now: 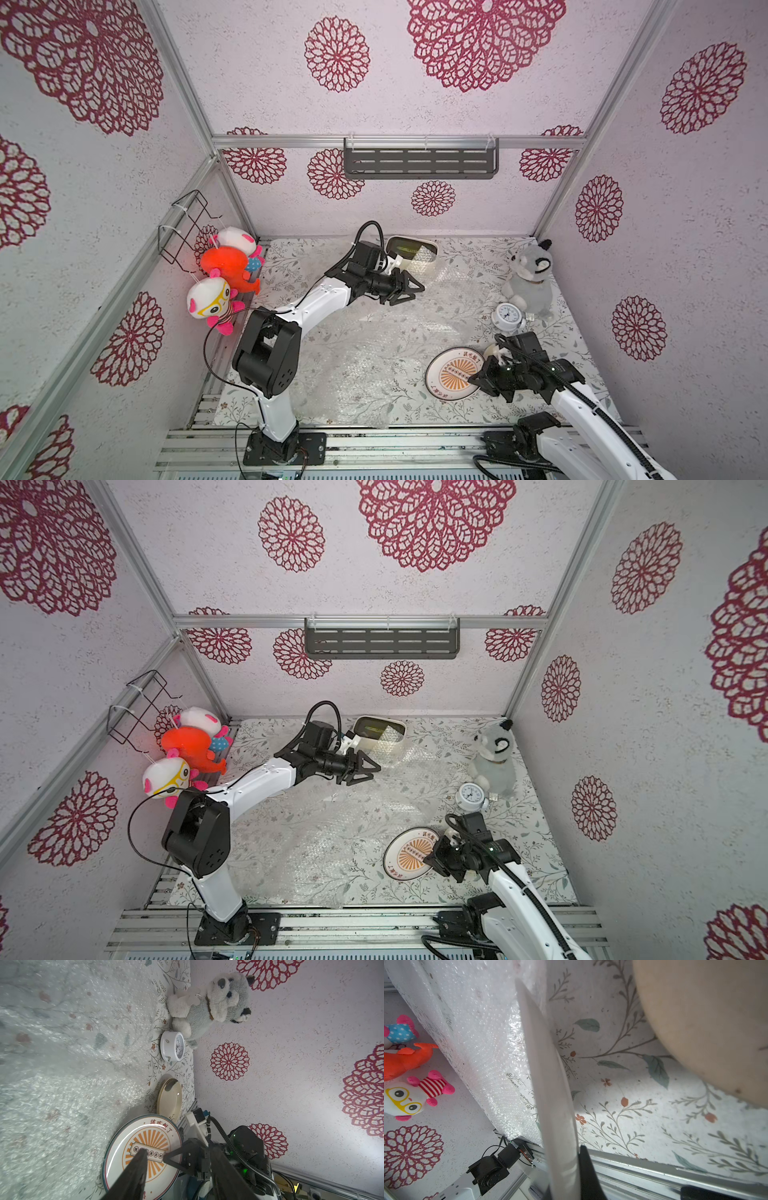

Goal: Unpack dinner plates from bubble wrap
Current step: Place the plate at the center of the board.

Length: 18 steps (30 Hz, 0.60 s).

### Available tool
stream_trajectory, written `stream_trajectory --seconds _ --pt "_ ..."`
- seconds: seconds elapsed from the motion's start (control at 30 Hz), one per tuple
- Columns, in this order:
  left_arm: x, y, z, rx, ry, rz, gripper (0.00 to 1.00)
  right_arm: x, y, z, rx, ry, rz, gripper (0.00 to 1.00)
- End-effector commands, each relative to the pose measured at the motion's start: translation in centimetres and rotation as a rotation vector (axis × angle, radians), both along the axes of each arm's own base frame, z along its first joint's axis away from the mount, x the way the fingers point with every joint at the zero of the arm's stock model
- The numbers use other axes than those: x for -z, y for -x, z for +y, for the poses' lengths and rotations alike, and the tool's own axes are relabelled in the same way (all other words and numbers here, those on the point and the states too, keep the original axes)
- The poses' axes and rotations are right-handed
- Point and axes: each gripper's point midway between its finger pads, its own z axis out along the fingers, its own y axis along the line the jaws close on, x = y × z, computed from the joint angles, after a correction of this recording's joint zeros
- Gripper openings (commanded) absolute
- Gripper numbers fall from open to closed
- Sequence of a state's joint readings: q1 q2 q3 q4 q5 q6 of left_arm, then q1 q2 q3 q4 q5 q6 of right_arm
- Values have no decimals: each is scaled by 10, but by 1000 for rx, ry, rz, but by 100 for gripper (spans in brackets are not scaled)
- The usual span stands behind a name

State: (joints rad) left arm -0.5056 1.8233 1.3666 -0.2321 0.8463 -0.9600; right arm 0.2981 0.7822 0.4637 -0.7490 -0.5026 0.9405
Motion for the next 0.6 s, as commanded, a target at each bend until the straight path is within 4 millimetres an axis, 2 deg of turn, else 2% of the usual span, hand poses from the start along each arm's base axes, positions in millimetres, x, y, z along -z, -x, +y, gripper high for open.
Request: stream_trajectory --seconds 0.0,0.1,0.2,0.27,0.33,0.4,0.43,0.57 --pt "-10 2 6 -7 0 -30 52 30 21 -18 36 104 113 0" --pt "-10 2 6 -8 -1 -30 52 32 9 -15 52 102 89 0" --pt "-10 2 7 -11 -5 -28 52 30 -13 -9 43 102 37 0" --pt "-11 3 9 -9 -15 -30 52 13 -25 -5 29 103 -10 0" --pt "-12 4 12 -15 -24 -37 52 -15 -33 -3 17 100 -67 0" --pt "-13 5 14 -24 -23 -42 52 -43 -33 -5 5 109 -103 0" --pt "-12 5 15 -25 -22 -41 52 -49 -28 -8 1 117 -91 0" --pt "-9 5 15 -33 -17 -40 52 -53 3 -12 -8 102 -21 0"
